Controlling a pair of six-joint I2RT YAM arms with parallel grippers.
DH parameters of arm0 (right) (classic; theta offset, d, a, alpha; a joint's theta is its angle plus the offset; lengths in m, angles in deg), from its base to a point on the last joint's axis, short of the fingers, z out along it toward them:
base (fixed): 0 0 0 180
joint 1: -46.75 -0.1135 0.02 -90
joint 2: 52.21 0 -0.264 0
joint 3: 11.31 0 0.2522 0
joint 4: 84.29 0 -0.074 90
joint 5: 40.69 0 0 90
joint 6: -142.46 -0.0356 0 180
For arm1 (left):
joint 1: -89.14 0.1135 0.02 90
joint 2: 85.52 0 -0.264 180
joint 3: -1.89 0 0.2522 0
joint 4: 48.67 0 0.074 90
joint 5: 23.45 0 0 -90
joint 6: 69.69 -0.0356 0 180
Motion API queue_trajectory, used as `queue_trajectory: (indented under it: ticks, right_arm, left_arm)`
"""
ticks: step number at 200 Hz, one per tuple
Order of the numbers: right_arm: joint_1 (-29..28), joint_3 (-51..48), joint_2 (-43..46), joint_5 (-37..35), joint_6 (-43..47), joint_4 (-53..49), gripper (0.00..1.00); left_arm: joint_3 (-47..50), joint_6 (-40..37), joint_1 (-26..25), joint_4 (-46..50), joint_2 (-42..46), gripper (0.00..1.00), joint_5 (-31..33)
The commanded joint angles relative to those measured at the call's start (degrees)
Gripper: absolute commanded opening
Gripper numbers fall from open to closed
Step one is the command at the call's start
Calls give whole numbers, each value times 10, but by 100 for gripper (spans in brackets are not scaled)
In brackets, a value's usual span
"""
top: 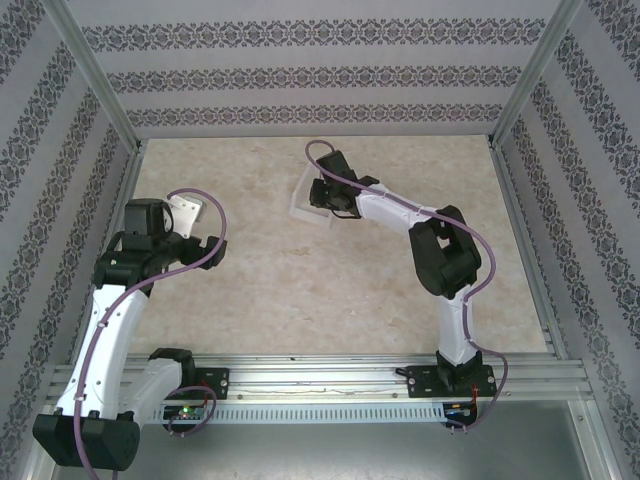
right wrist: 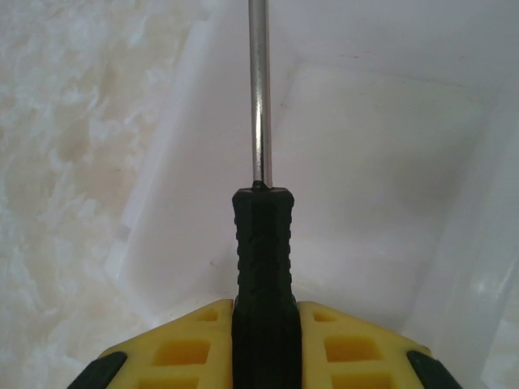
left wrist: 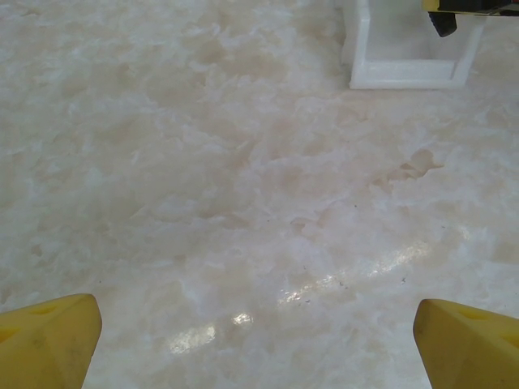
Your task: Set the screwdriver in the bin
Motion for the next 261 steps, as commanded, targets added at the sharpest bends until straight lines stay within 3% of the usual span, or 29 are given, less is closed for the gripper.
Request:
queue_trajectory:
  ticks: [1,93,261]
  right_arm:
    - [10,18,-9,-13,22,-30,18]
    - [4,123,-73,-13,77,-124,20]
    - [-8,176,-135,-8,73,-150,25]
  left_arm:
    - [-6,8,-5,-10,0,99,-8]
    - [-9,10,-5,-11,-5,99,-8]
    - [-7,4,-6,-12,-9,99,-7]
